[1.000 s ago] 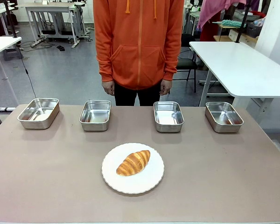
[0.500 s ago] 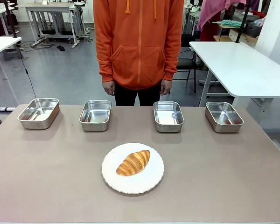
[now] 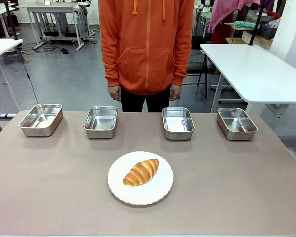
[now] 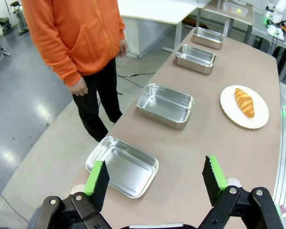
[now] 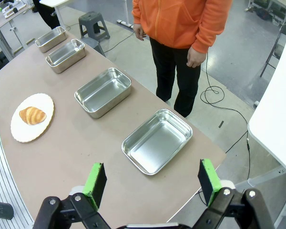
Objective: Place the bread in the container.
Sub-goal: Place the Butter Roll into the Airtight Container indicated by the human.
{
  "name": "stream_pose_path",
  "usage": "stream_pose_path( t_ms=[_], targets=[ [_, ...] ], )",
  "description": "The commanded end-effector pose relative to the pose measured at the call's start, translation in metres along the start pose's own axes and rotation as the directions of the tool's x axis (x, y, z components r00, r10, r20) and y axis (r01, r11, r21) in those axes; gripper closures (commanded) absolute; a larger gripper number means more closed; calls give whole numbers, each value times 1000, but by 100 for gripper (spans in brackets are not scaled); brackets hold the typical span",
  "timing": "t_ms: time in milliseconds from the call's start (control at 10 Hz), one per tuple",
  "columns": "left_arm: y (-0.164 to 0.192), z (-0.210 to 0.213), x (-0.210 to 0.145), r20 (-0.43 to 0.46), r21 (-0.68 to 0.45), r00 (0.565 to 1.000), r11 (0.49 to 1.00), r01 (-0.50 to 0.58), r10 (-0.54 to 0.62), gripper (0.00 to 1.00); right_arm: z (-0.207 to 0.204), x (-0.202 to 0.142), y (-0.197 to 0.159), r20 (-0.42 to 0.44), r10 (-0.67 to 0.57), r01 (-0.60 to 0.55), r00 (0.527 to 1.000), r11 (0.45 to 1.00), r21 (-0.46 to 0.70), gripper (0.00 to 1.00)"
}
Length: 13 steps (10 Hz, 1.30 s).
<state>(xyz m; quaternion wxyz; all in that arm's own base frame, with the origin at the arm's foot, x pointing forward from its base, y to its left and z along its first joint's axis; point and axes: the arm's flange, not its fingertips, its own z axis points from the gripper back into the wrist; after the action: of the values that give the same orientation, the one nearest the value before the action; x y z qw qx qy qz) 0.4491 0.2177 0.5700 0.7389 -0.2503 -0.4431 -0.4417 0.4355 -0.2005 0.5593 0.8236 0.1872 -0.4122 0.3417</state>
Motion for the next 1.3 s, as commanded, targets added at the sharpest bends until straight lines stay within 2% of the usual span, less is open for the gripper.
stream_pose_path(
  t_ms=[0, 1200],
  targets=[
    [-1, 2, 0, 7, -8, 1000, 1000, 9, -9, 0, -2, 1, -1, 28, 14, -14, 1000, 1000, 5, 0],
    [-1, 2, 0, 7, -8, 1000, 1000, 9, -9, 0, -2, 1, -1, 28, 14, -14, 1000, 1000, 5, 0]
  ],
)
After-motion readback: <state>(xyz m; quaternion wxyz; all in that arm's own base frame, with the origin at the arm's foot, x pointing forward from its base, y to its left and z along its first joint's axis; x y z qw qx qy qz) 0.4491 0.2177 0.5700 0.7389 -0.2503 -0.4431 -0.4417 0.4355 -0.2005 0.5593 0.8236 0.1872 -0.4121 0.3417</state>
